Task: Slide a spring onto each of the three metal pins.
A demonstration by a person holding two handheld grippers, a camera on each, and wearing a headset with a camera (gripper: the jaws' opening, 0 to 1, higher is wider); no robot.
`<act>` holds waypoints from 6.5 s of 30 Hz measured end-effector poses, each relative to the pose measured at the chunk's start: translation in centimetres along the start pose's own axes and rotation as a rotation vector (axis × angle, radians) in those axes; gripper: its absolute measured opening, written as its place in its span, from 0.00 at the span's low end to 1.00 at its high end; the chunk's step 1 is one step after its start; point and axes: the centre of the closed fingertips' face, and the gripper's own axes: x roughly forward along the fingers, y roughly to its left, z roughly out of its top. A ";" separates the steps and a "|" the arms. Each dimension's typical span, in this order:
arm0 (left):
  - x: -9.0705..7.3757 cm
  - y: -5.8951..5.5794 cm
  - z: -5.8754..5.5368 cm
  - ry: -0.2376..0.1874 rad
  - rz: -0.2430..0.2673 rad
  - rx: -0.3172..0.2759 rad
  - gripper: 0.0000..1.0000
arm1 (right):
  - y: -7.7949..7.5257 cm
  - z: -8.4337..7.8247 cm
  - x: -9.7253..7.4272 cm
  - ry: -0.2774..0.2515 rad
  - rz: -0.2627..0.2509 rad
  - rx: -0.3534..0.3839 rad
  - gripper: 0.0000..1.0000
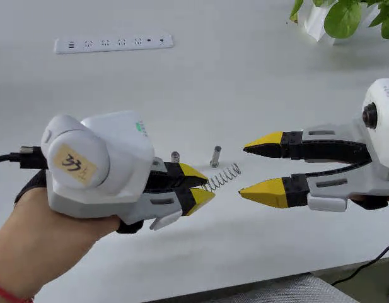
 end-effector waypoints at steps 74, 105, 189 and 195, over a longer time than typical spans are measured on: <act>-1.9 -1.4 1.5 -0.198 -0.032 -0.068 0.06 | 3.5 2.7 3.3 0.098 0.096 -0.078 0.09; -1.6 -1.4 0.8 -0.195 -0.030 -0.035 0.06 | 4.8 0.9 3.7 0.705 0.463 -0.550 0.14; -5.9 1.9 -4.0 -0.152 0.101 -0.072 0.40 | -1.2 0.9 2.3 0.787 0.293 -0.530 0.06; -7.1 3.2 -5.1 -0.142 0.136 -0.080 0.51 | -3.3 0.4 2.3 0.812 0.245 -0.510 0.06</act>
